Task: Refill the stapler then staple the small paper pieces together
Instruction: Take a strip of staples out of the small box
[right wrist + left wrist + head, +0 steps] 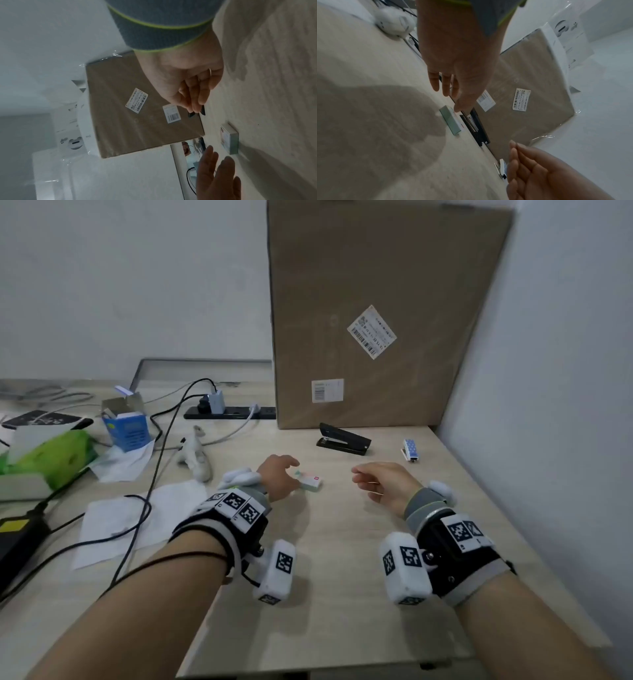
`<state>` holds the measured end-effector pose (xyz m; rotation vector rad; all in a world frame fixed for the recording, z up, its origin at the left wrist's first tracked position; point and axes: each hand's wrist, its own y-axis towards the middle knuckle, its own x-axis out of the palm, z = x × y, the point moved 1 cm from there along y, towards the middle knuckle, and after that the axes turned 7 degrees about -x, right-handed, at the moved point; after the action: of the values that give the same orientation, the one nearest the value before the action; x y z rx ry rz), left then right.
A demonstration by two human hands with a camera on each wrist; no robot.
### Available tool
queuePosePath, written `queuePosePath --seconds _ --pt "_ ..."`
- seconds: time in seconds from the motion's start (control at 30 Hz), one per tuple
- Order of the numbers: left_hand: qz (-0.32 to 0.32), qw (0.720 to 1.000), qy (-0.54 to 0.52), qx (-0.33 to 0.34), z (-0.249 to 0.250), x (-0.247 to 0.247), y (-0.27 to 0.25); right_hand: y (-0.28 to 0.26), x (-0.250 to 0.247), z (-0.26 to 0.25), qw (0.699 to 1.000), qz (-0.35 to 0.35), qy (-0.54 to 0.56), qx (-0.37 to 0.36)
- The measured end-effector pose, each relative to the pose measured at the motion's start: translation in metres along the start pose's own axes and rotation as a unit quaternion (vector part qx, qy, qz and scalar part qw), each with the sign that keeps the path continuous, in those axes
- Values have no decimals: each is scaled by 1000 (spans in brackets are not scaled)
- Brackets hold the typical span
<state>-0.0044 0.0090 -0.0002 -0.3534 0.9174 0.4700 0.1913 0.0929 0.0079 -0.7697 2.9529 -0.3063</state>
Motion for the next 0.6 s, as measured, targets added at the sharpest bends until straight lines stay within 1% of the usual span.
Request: queuePosePath --seconds 0.1,0.2,0.3,0.37,0.43,0.5,0.6 --pt "1 998 64 17 -1 8 15 19 3 5 1000 1 1 20" --pt "-15 995 95 27 1 13 22 32 5 5 1000 4 -6 19" --pt "-18 995 88 38 2 12 33 52 3 -8 999 31 -44 -5" --pt "-27 995 86 43 0 10 39 69 0 -19 993 66 -92 -42" --pt "-25 996 85 33 -2 9 44 87 0 -28 975 106 -168 -96" --pt "-15 997 76 20 -5 10 49 104 3 -34 948 130 -258 -131" --pt "-9 998 62 10 -8 13 53 124 9 -36 898 116 -402 -139"
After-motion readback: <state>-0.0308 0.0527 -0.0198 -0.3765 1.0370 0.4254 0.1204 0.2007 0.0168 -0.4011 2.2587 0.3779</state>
